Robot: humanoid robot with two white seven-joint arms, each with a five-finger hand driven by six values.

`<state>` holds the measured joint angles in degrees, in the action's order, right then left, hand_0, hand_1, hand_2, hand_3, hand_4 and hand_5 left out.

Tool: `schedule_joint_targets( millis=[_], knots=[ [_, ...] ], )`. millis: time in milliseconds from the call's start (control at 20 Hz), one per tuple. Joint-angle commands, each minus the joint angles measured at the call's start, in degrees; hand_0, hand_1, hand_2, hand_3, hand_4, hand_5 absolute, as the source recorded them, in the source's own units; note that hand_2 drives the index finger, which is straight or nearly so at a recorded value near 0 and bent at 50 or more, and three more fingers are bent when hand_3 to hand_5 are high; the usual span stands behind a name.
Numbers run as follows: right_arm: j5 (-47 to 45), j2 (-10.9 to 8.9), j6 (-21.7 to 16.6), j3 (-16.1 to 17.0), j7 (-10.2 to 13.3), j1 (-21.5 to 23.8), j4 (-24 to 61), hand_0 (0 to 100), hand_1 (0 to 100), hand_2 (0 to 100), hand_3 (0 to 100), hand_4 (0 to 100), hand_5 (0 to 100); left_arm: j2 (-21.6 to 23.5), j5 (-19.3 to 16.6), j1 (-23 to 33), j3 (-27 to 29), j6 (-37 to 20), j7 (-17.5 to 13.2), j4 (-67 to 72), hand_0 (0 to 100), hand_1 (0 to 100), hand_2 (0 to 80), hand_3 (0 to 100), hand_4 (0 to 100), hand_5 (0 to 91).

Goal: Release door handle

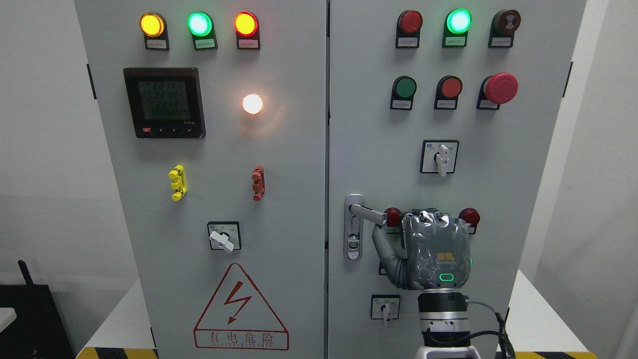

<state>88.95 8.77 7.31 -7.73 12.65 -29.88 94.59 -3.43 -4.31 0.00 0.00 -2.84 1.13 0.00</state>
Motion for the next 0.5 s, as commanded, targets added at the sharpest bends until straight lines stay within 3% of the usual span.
schedule_joint_targets(
  millis=[0,451],
  knots=[
    [0.0,0.02,-0.01,0.0,0.19,0.09,-0.02,55,3,94,100,99,98,0.0,0.0,-0.18,0.09,0.03,0.01,0.53,12,39,0.0,0,0,0.0],
    [-0.27,0.02,-0.28,-0.27,0.27,0.79,0.07,56,3,94,100,99,98,0.0,0.0,-0.18,0.09,0.03,0.01,0.53,12,39,0.0,0,0,0.0]
  ],
)
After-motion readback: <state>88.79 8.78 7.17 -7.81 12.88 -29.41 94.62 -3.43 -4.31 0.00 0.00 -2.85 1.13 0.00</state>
